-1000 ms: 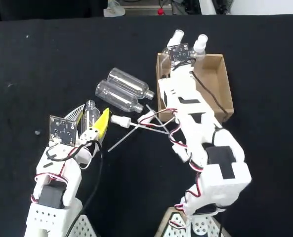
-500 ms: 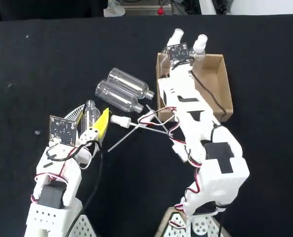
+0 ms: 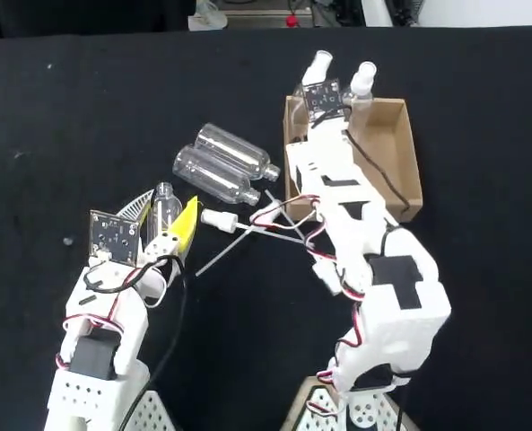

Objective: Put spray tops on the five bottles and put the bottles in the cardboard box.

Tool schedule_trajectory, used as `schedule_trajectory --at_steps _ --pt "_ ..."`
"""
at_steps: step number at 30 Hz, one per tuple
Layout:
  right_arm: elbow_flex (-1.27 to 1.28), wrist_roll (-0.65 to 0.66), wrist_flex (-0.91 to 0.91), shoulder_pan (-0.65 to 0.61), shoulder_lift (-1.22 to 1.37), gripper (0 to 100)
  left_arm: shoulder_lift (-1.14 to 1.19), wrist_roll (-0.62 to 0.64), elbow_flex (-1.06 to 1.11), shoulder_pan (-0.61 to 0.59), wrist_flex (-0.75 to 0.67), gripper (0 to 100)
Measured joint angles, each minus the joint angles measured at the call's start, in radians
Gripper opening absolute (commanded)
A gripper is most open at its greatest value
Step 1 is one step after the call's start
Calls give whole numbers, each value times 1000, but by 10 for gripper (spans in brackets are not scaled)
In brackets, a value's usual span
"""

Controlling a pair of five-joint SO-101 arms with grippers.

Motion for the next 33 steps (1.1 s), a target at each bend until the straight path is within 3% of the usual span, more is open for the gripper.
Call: schedule_trajectory --at_steps 14,24,29,33 --pt "0 2 -5 0 0 15 0 0 0 0 0 223" --pt "150 0 101 2 -328 12 0 0 0 0 0 223" --pt "157 -11 189 114 -436 11 0 0 0 0 0 223" --pt "157 -135 196 219 -439 11 0 0 0 0 0 223"
